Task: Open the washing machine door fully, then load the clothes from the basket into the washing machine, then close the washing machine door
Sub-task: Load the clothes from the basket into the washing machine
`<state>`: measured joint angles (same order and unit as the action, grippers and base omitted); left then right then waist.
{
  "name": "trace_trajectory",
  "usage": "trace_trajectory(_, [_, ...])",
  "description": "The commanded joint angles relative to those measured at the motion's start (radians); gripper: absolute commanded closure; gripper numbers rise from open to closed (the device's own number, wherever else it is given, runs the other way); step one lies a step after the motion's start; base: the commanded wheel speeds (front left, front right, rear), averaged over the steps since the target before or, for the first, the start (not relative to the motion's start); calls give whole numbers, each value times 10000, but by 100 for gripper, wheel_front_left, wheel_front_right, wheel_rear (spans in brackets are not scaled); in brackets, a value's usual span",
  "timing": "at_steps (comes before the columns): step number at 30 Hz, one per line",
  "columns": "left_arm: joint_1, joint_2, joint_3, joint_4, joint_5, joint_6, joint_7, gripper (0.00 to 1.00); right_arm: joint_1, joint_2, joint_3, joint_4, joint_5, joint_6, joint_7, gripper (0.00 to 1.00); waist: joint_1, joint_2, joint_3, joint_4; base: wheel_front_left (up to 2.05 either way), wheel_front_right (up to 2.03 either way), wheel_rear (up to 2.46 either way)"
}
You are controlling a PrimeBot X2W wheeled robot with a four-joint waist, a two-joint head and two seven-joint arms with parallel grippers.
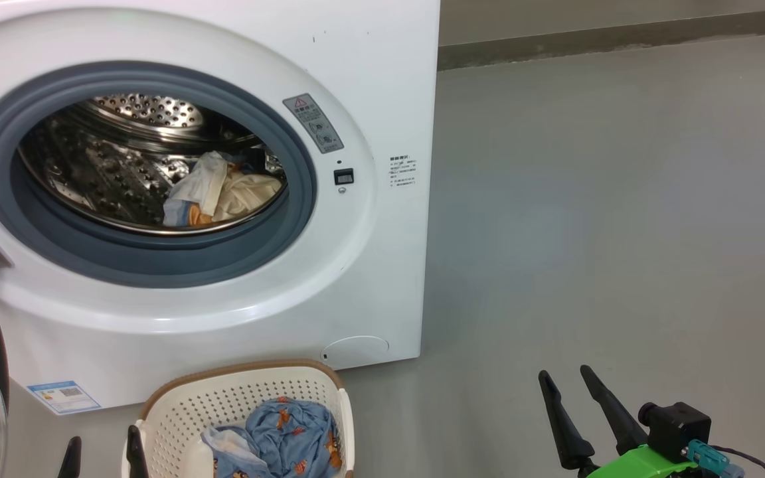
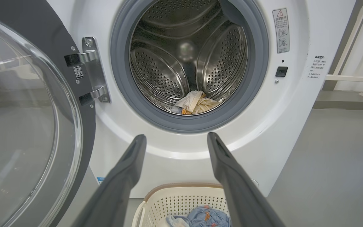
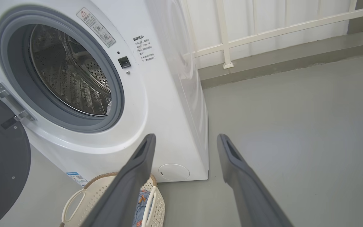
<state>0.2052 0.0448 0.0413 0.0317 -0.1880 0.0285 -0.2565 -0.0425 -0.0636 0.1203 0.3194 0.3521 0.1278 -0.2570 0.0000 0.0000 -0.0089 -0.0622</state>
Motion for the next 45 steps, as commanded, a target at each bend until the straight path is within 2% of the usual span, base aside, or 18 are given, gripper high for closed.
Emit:
trace_trajectory(1, [-132,56,300,-319,-89,95,-53,0,-156,-52,240,-266,-130,29,-48,0,0,0,6,0,0,0,0])
trace_trajectory(15, [-127,55,208,-427,-372,49,-53,0,-205,-49,153,-448,-390,29,-48,0,0,0,45,10,0,0,0])
trace_trajectory(25, [-96,55,87,-444,-297,204,-53,0,-191,-23,134,-467,-417,29,-48,0,0,0,92,11,0,0,0])
trace_trajectory(30, [-99,55,-60,-291,-380,115,-53,0,-201,-3,116,-491,-407,29,-48,0,0,0,252,-31,0,0,0])
trace_trajectory(37, [-514,55,-290,-77,-558,19,-53,0,-318,43,56,-618,-456,29,-48,0,0,0,1074,-99,0,0,0])
trace_trajectory(45, [-1454,55,-577,390,-509,-236,-53,0,-657,85,-239,-948,-813,29,-48,0,0,0,2683,-202,0,0,0])
